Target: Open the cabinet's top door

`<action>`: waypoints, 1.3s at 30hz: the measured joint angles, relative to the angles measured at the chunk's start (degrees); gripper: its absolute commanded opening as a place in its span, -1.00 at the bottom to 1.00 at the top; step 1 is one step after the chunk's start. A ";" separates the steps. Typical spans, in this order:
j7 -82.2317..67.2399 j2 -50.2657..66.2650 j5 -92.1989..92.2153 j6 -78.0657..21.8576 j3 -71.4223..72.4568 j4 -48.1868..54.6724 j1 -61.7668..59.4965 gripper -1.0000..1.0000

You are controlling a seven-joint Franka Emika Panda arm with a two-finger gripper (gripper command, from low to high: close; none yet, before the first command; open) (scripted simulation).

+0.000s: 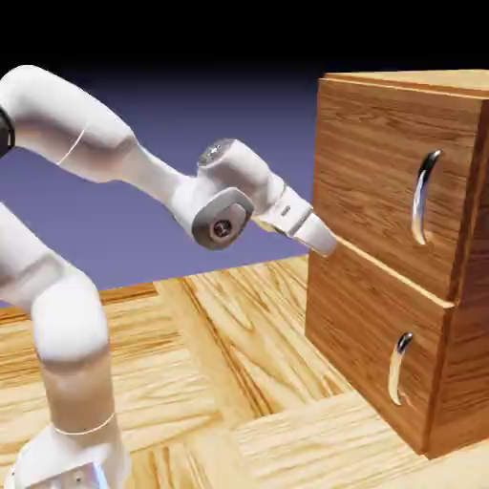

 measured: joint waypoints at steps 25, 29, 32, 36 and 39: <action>-45.10 -19.78 -62.31 -4.78 -30.84 11.16 26.13 0.00; -52.32 -22.94 -72.27 -5.54 -35.77 12.95 30.31 0.00; -57.73 -25.32 -79.75 -6.11 -39.47 14.29 33.44 0.00; -64.95 -28.48 -89.72 -6.88 -44.41 16.08 37.62 0.00; -70.36 -30.85 -97.20 -7.45 -48.11 17.42 40.76 0.00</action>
